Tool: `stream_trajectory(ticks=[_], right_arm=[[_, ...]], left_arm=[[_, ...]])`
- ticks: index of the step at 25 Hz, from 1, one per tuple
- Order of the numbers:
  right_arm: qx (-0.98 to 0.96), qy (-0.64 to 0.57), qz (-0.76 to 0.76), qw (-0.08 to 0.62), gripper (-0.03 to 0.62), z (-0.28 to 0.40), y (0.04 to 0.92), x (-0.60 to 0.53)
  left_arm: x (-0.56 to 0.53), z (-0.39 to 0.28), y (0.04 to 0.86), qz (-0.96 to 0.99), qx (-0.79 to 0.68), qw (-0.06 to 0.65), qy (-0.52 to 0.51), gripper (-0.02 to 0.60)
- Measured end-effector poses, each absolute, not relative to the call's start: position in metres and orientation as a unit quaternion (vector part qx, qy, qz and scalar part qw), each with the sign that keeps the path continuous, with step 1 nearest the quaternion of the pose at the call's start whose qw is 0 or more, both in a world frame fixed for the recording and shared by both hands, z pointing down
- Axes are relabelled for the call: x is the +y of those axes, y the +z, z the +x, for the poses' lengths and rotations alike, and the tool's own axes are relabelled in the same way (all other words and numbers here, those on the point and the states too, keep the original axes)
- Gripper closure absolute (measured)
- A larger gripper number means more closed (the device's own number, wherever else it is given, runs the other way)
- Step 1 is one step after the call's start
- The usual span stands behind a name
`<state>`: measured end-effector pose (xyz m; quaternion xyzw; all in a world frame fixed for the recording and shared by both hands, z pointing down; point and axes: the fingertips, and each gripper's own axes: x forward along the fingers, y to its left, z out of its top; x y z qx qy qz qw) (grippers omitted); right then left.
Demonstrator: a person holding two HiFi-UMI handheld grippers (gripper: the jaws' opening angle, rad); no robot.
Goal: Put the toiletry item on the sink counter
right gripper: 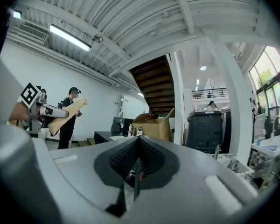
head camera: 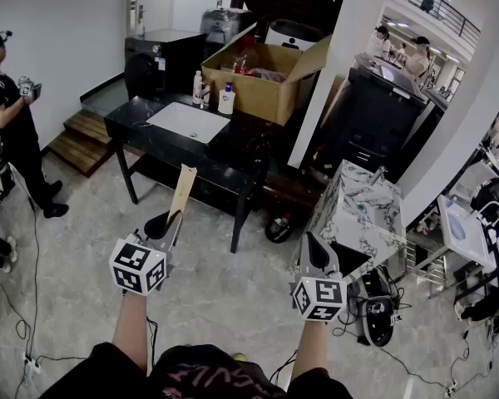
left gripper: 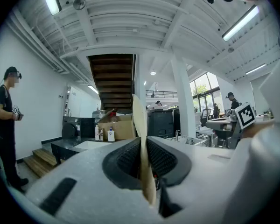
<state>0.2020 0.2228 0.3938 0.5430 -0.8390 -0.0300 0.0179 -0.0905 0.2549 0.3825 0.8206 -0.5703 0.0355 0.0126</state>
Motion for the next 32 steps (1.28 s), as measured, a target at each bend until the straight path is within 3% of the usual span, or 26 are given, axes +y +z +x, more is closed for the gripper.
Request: stream_trajectory(ticks=[17,32], right_arm=[[-0.841,-0.036,0.540,0.001,0.582,0.185,0.388,0.243],[-0.831,-0.039,0.555,0.008,0.582,0.137,0.396,0.254]], left_arm=[[0.273,-0.095,0.377,0.829,-0.559,0.014,0.013,0.549],[0.277,-0.140,0.386,0.843,-0.537,0.021,0.005,0.549]])
